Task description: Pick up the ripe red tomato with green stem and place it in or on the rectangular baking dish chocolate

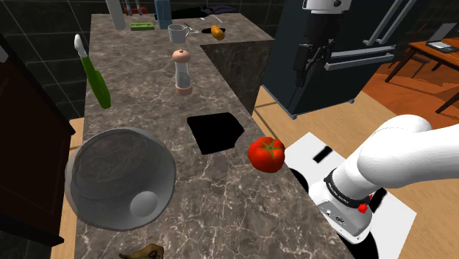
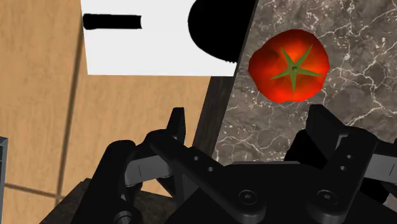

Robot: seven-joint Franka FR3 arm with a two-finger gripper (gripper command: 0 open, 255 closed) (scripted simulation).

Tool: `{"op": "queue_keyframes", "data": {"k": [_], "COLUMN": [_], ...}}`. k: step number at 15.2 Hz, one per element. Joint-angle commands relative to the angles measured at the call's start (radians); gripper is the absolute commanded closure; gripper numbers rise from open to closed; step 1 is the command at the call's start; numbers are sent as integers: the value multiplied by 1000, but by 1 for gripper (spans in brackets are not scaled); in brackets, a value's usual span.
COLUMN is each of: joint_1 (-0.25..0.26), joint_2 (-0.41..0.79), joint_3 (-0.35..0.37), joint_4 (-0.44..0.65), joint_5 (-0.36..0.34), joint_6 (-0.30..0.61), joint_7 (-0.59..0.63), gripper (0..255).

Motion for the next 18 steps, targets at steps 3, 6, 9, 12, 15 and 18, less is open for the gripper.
{"op": "queue_keyframes", "data": {"k": [3, 6, 9, 12, 15, 18], "joint_1": [37, 96, 153, 207, 254, 290], "joint_2": [78, 211, 355, 500, 639, 750], "joint_3": [-55, -123, -168, -189, -182, -156], "joint_4": [-13, -13, 5, 37, 78, 116], "joint_5": [15, 44, 84, 127, 169, 199], "joint_6": [41, 89, 118, 129, 124, 112], "joint_7": [-146, -366, -588, -807, -1018, -1194], "gripper": [0, 0, 0, 0, 0, 0]}}
